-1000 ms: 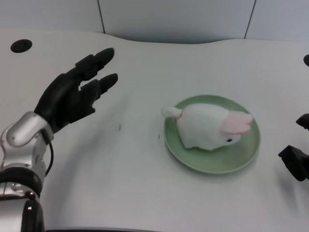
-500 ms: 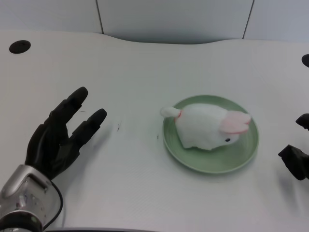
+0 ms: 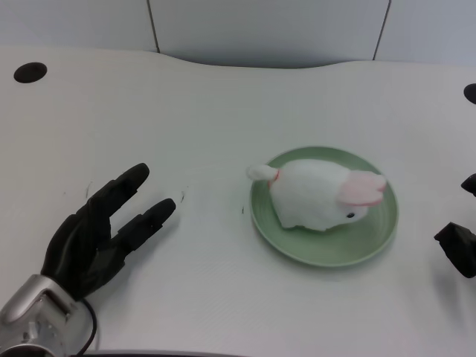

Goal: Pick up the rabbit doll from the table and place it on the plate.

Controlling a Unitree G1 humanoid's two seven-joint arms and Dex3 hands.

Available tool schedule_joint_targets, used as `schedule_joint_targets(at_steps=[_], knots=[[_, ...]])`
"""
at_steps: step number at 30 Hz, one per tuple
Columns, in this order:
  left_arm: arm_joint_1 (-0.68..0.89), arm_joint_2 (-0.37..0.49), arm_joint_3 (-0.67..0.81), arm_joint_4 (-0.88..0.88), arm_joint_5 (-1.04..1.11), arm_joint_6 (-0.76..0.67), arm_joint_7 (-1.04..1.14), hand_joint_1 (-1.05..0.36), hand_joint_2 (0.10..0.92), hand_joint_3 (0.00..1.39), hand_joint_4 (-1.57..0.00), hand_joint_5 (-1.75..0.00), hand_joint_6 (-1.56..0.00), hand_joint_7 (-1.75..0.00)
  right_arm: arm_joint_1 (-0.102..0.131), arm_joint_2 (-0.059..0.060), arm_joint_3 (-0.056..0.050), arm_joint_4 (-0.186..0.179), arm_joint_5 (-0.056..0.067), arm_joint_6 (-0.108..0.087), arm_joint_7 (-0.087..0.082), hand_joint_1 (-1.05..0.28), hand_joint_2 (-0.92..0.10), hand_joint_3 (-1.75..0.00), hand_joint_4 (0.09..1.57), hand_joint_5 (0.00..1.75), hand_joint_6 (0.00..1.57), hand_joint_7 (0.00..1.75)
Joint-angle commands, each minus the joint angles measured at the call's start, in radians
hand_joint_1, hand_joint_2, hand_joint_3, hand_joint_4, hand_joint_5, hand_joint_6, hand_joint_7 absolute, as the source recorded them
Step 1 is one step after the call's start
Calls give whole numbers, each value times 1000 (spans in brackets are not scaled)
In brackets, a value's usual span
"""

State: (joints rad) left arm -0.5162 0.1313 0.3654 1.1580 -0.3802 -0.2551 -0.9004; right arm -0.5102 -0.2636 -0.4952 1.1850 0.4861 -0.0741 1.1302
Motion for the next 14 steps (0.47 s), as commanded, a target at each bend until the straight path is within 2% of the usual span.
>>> schedule_joint_targets(at_steps=[1,3,7,11,14], knots=[[-11,33,-4,12,16,-20,-21,-1007,921,752,-356,-156,-239,-37,-3,-8,-2,8,-1,-5,-2,-655,-921,-295,1184,1746,948,1746],[-11,36,-4,11,16,-24,-33,-1004,921,745,-359,-157,-235,-32,-5,-9,-1,9,-1,-4,2,-661,-921,-283,1188,1746,946,1746],[-8,39,-3,9,13,-16,-51,-999,921,738,-345,-147,-223,-20,-2,-11,-1,9,-2,-7,-2,-668,-921,-265,1207,1746,954,1746],[-6,41,-11,10,21,-13,-63,-990,921,740,-338,-143,-224,-17,0,-15,-3,9,0,-1,3,-659,-921,-269,1201,1746,925,1746],[-7,43,-13,12,22,-6,-65,-976,921,740,-351,-148,-229,-17,-2,-15,0,9,-3,-2,0,-660,-921,-273,1197,1746,914,1746]])
